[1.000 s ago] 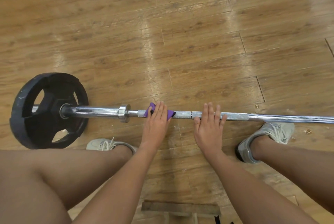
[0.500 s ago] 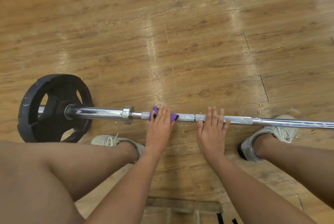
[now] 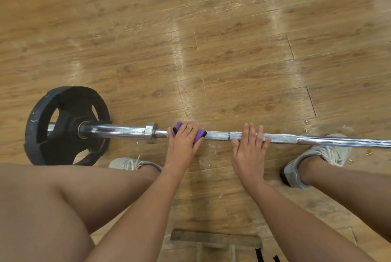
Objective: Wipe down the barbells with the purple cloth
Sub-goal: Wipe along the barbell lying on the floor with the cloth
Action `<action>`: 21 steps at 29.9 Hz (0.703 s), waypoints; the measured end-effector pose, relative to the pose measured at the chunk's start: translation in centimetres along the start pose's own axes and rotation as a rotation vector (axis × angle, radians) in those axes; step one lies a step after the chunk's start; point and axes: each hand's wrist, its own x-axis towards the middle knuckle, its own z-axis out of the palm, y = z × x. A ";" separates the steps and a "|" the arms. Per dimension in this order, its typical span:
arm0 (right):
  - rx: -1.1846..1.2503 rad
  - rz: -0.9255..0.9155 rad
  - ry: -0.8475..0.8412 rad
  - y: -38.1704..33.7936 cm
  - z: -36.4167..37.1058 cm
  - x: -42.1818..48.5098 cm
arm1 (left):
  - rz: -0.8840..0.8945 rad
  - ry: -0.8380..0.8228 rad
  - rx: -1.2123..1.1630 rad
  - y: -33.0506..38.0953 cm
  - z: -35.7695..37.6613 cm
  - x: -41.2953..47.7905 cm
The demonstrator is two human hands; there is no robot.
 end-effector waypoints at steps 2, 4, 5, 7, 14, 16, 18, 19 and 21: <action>0.004 0.003 -0.007 0.0 -0.1 0.1 | -0.008 0.013 -0.013 0.2 0.5 0.1; 0.005 0.004 -0.017 -0.1 -0.2 0.3 | -0.029 -0.017 -0.005 0.3 0.8 0.1; 0.004 0.002 -0.017 -0.1 -0.2 0.4 | -0.029 -0.030 0.008 0.3 0.8 0.2; 0.006 0.000 -0.015 -0.2 -0.3 0.6 | 0.000 -0.040 0.053 -0.1 0.7 0.1; -0.003 -0.005 -0.015 -0.3 -0.6 1.0 | -0.100 -0.015 0.040 -1.6 0.2 0.2; -0.008 -0.011 -0.006 -0.3 -0.5 1.1 | -0.021 -0.011 0.056 -0.3 0.5 0.3; -0.003 -0.013 0.006 -0.3 -0.5 1.1 | 0.071 -0.009 0.078 0.6 1.3 0.2; 0.003 -0.012 0.011 -0.3 -0.5 1.2 | 0.083 -0.007 0.067 0.7 1.6 0.3; 0.010 -0.014 0.018 -0.4 -0.5 1.2 | 0.083 0.019 0.027 0.1 1.5 0.8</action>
